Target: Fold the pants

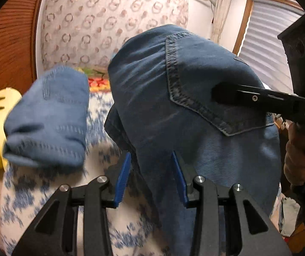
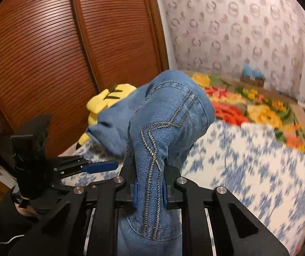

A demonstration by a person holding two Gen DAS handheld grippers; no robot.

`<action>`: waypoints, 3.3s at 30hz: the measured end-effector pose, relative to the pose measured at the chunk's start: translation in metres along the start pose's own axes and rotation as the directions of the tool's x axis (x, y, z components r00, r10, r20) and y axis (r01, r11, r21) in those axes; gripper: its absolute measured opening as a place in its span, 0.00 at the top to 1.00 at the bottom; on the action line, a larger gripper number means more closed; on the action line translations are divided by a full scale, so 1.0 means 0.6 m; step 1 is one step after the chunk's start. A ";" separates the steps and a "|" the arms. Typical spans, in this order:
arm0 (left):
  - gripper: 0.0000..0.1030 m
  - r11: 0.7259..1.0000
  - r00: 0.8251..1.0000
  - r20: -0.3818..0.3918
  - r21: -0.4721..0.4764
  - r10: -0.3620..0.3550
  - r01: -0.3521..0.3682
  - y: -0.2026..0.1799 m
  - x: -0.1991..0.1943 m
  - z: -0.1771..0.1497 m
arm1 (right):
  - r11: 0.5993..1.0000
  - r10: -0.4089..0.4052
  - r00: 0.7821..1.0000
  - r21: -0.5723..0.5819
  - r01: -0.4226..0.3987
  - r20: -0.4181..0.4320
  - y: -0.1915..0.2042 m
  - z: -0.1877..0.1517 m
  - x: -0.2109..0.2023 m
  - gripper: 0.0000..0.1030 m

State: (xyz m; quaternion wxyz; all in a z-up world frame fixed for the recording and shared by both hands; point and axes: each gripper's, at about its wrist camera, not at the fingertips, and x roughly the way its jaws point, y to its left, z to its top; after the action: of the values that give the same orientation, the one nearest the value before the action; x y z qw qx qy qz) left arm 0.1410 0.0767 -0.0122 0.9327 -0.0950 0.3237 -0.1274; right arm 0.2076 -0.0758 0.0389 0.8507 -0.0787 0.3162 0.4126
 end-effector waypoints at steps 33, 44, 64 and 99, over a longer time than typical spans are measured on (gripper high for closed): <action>0.62 0.960 0.960 -0.090 -0.077 0.264 -0.271 0.324 0.064 0.147 | 0.935 0.164 0.986 0.325 -0.143 -0.039 -0.118 0.156 0.421 0.71; 0.62 0.955 0.955 -0.094 -0.076 0.280 -0.287 0.295 0.069 0.124 | 0.997 -0.002 1.000 0.073 0.003 -0.012 -0.109 0.224 0.354 0.58; 0.62 0.954 0.956 -0.033 -0.054 0.292 -0.293 0.245 0.027 0.120 | 0.994 -0.106 0.993 0.011 0.107 -0.053 -0.076 0.176 0.356 0.58; 0.62 0.952 0.956 0.120 0.115 0.269 -0.282 -0.077 -0.093 0.017 | 0.907 -0.413 0.889 0.180 0.381 0.197 -0.008 -0.125 -0.140 0.37</action>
State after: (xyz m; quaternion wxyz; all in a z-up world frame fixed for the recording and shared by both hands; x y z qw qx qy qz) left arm 0.0971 0.0506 0.0399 0.9610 0.0061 0.2763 -0.0118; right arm 0.1373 -0.1632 0.0297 0.9513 -0.0349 0.2197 0.2134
